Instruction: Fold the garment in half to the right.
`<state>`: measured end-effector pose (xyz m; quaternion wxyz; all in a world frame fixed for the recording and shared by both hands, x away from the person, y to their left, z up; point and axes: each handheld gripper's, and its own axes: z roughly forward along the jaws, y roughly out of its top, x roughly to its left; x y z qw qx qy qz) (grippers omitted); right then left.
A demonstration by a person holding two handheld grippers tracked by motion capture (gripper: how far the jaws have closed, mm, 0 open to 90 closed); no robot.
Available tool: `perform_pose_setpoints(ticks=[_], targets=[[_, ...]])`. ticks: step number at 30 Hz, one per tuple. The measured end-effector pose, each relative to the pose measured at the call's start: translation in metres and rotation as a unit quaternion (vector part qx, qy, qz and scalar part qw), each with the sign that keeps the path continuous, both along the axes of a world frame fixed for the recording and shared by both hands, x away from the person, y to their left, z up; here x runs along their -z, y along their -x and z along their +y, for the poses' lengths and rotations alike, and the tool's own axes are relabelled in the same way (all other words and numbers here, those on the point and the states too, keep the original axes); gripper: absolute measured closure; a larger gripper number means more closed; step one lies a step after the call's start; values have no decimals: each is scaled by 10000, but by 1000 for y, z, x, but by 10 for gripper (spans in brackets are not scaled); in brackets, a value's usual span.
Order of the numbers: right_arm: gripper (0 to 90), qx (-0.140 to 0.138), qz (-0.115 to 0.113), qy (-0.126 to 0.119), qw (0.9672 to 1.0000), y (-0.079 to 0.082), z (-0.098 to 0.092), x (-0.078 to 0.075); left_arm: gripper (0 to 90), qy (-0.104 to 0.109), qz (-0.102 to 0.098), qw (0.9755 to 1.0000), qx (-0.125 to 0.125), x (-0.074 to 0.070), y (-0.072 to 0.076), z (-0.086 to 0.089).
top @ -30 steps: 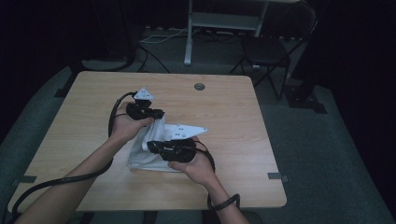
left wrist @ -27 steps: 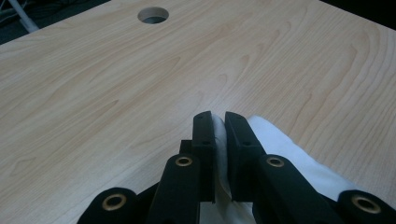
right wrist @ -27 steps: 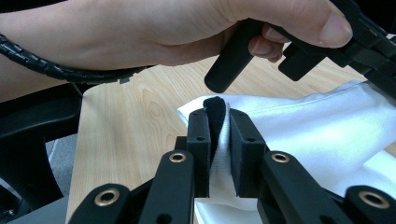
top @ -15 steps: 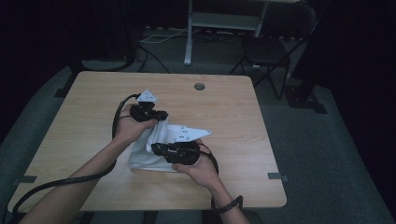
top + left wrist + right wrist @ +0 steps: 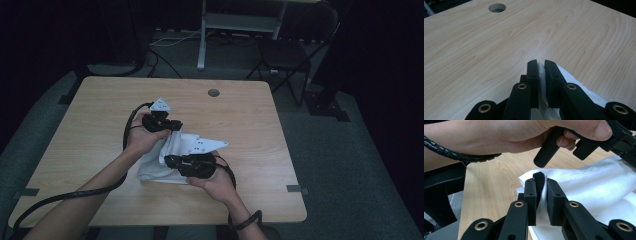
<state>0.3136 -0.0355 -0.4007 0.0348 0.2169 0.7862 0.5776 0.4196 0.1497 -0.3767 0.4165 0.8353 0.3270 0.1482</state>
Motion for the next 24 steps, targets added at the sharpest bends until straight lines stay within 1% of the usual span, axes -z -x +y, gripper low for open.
perform_pose_setpoints(ticks=[1,10,12,14,24], targets=[[801,4,3,1,10000,0,-1,0,833,-9,-19,10000,10,1,0,0],[800,43,71,22,10000,1,-7,7,830,13,40,10000,29,6,-2,-5],[800,51,90,19,9999,1,-7,8,830,-12,35,10000,44,7,-2,-5],[799,48,99,43,9999,1,-8,9,829,30,38,10000,36,8,-2,-7],[798,71,161,93,9998,1,-13,13,826,45,71,9999,64,12,-2,-9]])
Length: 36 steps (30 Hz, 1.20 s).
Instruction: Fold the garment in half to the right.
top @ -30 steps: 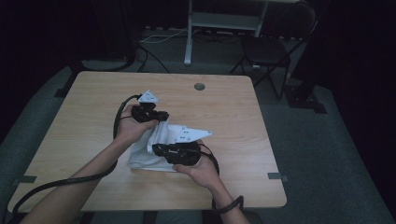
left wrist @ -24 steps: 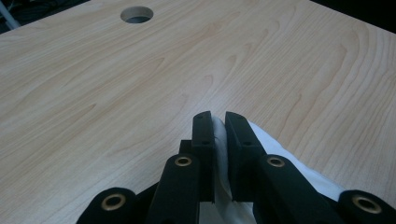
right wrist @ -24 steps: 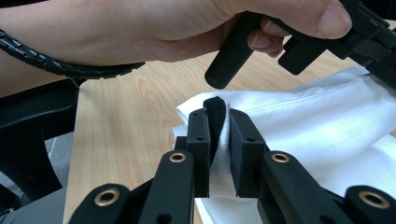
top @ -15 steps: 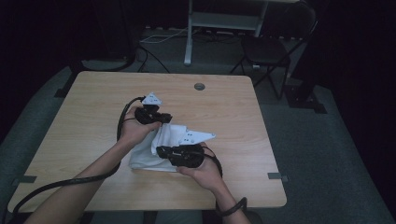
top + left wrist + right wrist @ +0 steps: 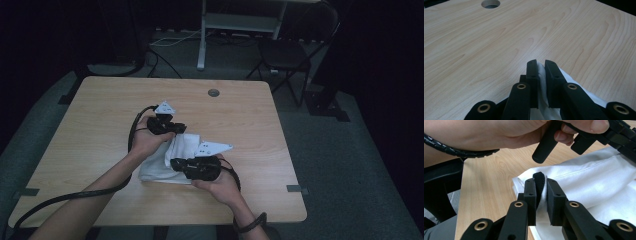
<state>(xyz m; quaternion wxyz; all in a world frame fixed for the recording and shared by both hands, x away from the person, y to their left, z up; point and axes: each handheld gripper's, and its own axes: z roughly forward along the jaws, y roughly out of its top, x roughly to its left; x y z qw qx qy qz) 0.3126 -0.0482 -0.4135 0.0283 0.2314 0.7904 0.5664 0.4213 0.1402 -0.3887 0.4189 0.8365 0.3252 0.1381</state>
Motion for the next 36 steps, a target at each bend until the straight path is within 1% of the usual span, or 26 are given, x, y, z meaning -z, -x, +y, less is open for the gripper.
perform_pose_setpoints(ticks=[9,22,25,32,36], targets=[[797,-4,14,46,10000,0,-3,2,823,-10,2,10000,34,1,0,-1],[795,30,69,89,9999,1,-7,6,818,-20,23,10000,43,7,-1,-4],[795,39,76,101,9999,1,-8,7,814,18,27,10000,20,8,-1,-5],[794,51,96,148,9998,2,-11,8,812,16,35,10000,42,10,-2,-7],[794,59,112,158,9998,2,-12,9,806,64,39,10000,33,11,-1,-8]])
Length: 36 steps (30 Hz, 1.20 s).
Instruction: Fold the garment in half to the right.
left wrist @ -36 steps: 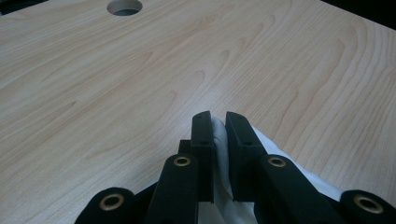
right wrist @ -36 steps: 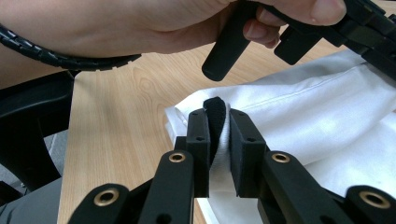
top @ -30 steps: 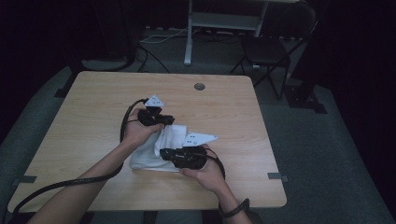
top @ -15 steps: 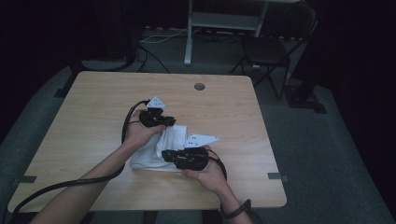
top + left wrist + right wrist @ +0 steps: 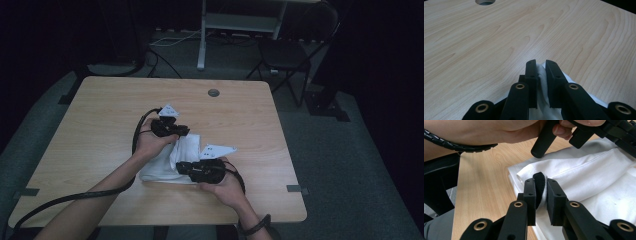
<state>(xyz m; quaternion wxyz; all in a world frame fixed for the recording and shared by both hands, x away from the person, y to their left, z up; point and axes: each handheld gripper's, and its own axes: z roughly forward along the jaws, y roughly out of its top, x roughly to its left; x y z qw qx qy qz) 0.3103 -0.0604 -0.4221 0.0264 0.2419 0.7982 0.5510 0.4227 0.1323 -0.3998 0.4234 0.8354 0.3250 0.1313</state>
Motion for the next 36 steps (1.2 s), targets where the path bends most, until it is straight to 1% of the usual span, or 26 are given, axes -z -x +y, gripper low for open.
perform_pose_setpoints(ticks=[11,21,31,36], targets=[[791,11,27,58,10000,1,-3,3,792,9,20,10000,-19,2,0,-2],[788,33,80,82,9999,1,-6,6,767,107,12,9999,-38,4,0,-4],[786,28,67,121,9999,1,-8,7,751,125,25,9999,-51,5,0,-5],[784,46,111,114,9999,1,-9,8,739,124,29,9999,-55,5,0,-6]])
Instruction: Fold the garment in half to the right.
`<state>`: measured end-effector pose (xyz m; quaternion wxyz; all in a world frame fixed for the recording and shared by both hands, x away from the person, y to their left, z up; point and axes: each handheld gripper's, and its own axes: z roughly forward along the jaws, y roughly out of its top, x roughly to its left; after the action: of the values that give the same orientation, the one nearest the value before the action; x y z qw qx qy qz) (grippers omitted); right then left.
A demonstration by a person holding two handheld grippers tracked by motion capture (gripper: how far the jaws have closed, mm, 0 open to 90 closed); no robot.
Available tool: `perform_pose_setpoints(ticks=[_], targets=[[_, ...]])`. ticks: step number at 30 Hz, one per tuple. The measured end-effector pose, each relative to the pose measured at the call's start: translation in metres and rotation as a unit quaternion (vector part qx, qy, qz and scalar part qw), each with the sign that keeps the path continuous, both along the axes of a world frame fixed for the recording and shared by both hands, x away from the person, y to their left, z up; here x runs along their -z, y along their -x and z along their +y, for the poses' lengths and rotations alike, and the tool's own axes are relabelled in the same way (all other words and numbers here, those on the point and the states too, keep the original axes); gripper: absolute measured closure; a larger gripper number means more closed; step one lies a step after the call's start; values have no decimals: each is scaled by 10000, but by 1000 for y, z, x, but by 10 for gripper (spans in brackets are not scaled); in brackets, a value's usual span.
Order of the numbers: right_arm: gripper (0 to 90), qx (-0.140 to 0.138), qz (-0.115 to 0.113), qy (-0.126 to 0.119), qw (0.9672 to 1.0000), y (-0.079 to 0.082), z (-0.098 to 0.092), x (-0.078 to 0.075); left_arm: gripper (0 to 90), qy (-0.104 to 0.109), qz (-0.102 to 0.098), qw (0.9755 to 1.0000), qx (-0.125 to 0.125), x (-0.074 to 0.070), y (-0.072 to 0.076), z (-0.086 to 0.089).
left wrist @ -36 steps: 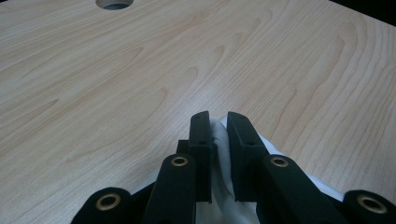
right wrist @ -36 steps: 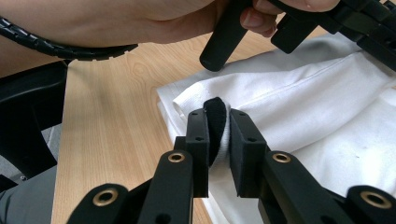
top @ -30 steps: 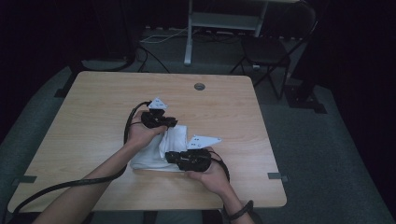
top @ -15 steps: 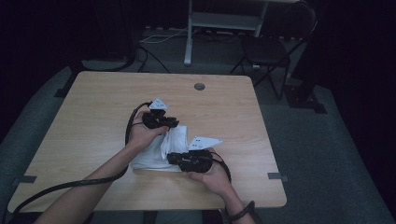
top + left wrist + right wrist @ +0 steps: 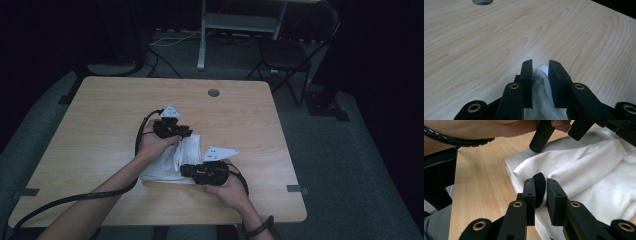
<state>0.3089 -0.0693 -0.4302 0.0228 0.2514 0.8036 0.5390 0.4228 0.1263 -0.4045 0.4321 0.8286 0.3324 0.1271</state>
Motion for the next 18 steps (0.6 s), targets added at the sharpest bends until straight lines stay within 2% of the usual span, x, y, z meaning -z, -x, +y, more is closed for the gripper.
perform_pose_setpoints(ticks=[12,18], targets=[[766,45,5,0,10000,0,-6,-1,693,37,-26,10000,-23,-2,-1,-1],[727,97,24,2,10000,-1,-9,-1,663,105,-77,9999,-46,-4,-1,0]])
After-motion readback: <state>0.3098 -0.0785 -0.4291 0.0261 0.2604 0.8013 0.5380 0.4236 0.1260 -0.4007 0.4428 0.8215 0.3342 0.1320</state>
